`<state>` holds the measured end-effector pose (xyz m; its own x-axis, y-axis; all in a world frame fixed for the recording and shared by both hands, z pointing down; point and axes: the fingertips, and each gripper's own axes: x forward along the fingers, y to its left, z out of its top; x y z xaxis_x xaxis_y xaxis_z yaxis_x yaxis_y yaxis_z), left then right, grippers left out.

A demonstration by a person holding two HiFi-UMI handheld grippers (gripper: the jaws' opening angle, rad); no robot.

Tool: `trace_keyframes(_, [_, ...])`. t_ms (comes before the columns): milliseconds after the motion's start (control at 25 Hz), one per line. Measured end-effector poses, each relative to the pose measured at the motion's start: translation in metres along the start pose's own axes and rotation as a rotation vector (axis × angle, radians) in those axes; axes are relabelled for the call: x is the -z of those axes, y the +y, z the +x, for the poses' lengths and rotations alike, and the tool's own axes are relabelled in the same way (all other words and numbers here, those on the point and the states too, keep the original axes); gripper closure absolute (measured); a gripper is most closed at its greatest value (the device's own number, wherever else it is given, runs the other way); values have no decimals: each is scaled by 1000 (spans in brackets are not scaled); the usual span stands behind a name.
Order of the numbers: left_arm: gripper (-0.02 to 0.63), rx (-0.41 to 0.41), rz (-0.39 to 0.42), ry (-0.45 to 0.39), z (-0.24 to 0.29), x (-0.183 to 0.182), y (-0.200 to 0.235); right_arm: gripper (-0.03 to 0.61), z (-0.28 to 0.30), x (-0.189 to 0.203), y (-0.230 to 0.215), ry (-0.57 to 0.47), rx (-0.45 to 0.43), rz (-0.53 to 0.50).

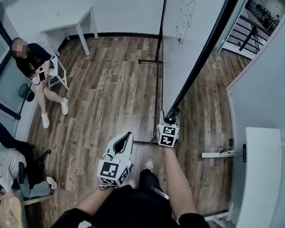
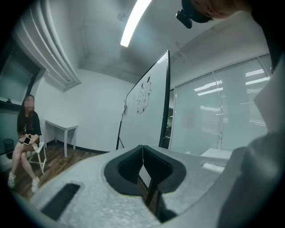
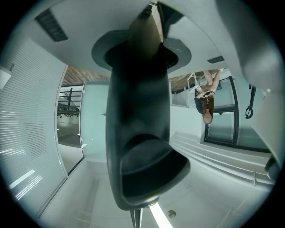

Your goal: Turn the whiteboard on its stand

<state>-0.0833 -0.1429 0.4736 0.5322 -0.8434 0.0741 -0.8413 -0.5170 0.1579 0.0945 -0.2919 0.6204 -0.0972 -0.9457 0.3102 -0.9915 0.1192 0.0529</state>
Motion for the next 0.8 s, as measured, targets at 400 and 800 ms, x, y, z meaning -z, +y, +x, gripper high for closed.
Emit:
trace_keyframes(400, [597, 64, 33, 8, -55, 24, -29, 436, -58, 37, 4, -10, -14, 1])
trace_keyframes(800, [597, 62, 1, 7, -94, 35, -67, 436, -102, 55, 6, -31, -23, 4])
